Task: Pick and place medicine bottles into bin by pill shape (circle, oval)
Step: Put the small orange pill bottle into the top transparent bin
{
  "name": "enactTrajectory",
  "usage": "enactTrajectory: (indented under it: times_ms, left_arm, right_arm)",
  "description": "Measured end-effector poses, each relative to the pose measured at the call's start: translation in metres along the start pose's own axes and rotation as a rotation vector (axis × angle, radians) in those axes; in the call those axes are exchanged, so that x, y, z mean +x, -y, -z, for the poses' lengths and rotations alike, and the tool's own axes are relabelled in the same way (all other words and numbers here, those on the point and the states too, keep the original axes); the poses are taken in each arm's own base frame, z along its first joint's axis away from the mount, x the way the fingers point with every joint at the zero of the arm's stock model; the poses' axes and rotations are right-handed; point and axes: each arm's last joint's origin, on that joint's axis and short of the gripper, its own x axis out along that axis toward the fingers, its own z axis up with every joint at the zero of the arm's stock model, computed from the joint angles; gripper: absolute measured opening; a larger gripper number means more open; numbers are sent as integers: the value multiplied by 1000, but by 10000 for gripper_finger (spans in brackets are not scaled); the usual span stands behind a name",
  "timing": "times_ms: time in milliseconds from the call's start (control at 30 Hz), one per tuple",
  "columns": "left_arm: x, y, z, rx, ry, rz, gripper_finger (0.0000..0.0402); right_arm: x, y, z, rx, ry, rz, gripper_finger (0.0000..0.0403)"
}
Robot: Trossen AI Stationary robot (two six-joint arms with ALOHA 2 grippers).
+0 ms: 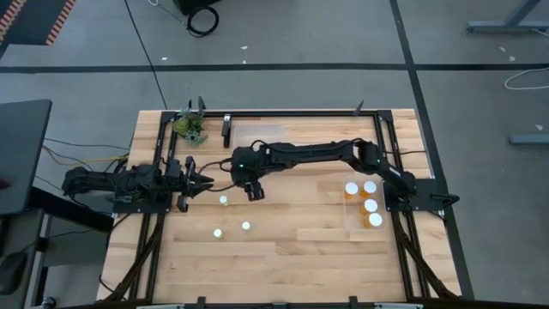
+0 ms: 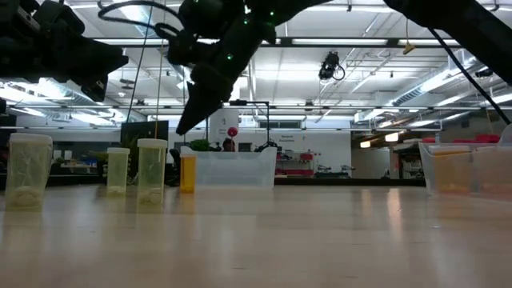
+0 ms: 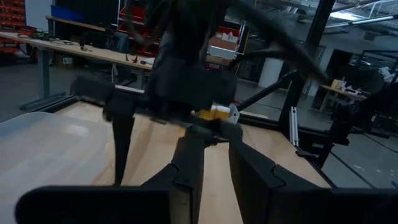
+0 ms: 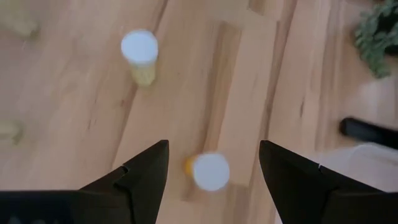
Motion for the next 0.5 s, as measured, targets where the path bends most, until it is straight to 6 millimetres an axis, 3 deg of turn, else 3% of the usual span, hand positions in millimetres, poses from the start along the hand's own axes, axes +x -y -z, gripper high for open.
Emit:
enactTrajectory:
  times_ms: [233, 500]
  left_arm:
    - [0, 0, 0, 0, 1, 0, 82]
    - [1, 0, 1, 2, -18, -4, 89]
  right_arm:
    - [25, -1, 8, -27, -19, -8, 257]
    - [30, 7, 12, -11, -25, 0, 257]
